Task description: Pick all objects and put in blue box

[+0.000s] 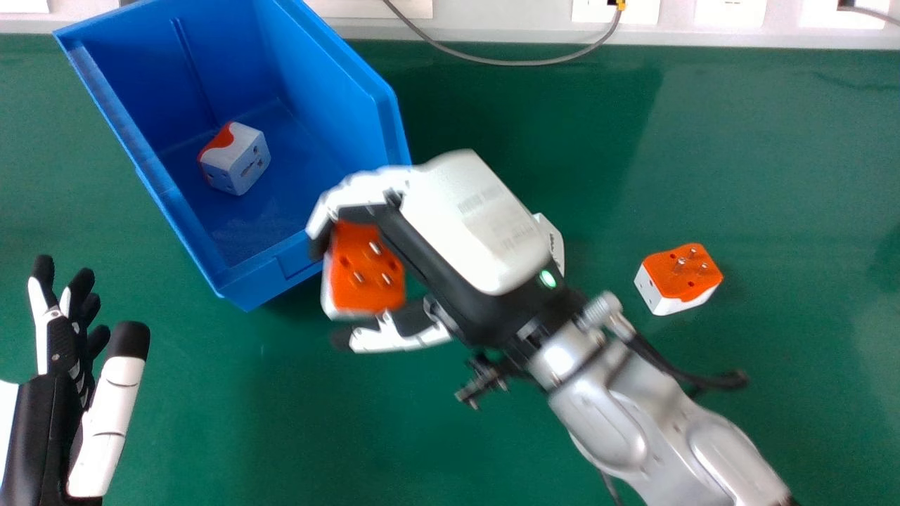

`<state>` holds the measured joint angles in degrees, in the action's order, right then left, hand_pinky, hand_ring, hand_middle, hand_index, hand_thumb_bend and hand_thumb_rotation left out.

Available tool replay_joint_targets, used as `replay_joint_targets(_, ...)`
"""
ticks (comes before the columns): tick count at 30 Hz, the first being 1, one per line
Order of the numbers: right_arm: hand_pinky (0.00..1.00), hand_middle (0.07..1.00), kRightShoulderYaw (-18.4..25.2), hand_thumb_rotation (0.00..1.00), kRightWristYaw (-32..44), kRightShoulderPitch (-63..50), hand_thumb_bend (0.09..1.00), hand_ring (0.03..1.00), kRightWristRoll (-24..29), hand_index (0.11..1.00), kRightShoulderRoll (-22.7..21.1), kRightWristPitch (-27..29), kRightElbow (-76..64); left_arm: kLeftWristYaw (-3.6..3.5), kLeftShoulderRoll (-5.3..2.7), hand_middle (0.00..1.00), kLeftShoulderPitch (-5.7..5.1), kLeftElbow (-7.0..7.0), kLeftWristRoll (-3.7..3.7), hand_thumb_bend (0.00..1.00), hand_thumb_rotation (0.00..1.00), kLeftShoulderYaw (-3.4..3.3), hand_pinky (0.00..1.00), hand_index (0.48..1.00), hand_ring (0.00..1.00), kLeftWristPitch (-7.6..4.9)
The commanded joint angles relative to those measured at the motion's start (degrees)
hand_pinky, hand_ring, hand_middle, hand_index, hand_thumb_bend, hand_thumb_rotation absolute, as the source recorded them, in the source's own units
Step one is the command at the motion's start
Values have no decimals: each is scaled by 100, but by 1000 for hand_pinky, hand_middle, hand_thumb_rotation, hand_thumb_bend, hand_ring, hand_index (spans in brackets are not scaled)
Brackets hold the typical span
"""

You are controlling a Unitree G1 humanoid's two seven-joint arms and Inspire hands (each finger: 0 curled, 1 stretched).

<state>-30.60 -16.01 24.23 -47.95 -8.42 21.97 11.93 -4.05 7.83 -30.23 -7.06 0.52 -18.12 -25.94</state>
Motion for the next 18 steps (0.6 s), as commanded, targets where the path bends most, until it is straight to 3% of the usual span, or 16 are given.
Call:
replay_joint_targets(1, 378, 544, 6, 0, -148, 489, 475, 477, -30, 507, 246, -13, 300, 0, 44, 990, -28, -57, 25, 728, 924, -36, 946, 1000, 977, -83)
replay_joint_targets(14, 331, 548, 67, 0, -820, 3133, 487, 455, 118, 535, 1310, -318, 3410, -55, -44, 990, -176, -298, 112, 717, 910, 23, 936, 999, 971, 17)
replay_joint_targets(18, 334, 553, -10, 0, -839, 3898, 488, 457, 46, 513, 1598, -701, 4263, -69, -61, 989, -218, -323, 149, 717, 908, 31, 934, 998, 970, 7)
